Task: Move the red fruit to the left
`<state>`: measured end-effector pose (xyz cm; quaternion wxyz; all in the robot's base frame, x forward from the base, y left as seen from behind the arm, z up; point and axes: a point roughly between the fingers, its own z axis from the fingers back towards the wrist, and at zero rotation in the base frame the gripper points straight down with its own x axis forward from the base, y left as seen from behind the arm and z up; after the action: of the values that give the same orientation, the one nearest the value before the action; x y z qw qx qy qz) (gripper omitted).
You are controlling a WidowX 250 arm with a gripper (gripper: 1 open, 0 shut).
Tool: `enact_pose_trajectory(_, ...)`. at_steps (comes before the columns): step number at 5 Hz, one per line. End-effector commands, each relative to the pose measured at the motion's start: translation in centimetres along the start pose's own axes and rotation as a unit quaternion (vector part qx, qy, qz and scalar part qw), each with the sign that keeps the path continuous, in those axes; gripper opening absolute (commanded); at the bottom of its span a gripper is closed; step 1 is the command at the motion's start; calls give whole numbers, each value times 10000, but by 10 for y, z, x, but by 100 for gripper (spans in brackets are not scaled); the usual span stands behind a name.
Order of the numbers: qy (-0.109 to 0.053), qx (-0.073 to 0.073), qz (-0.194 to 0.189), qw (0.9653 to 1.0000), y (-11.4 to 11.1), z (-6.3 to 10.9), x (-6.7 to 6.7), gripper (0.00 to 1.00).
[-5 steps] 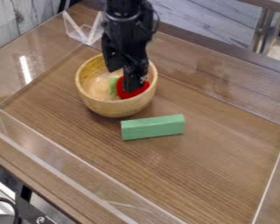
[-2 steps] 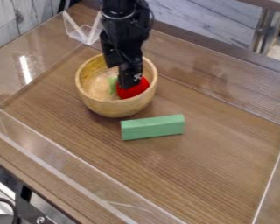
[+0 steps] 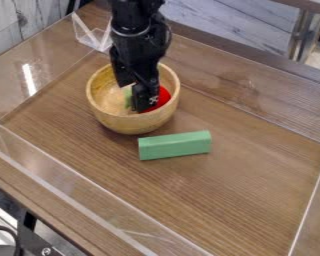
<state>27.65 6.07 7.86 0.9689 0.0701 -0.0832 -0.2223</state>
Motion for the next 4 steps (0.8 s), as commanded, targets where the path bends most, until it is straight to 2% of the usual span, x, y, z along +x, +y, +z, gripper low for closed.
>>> enact_pose_trajectory(1,-314,333,57,9989,-1,14,11,100)
enact_pose_trajectory(2,-408,406,-100,9983,4,11,16,100)
enact_pose_trajectory(3,-363,423,62,9984,6,6,17,0)
enact_pose_trajectory(4,-386,468,254,9978,11,9,17,0)
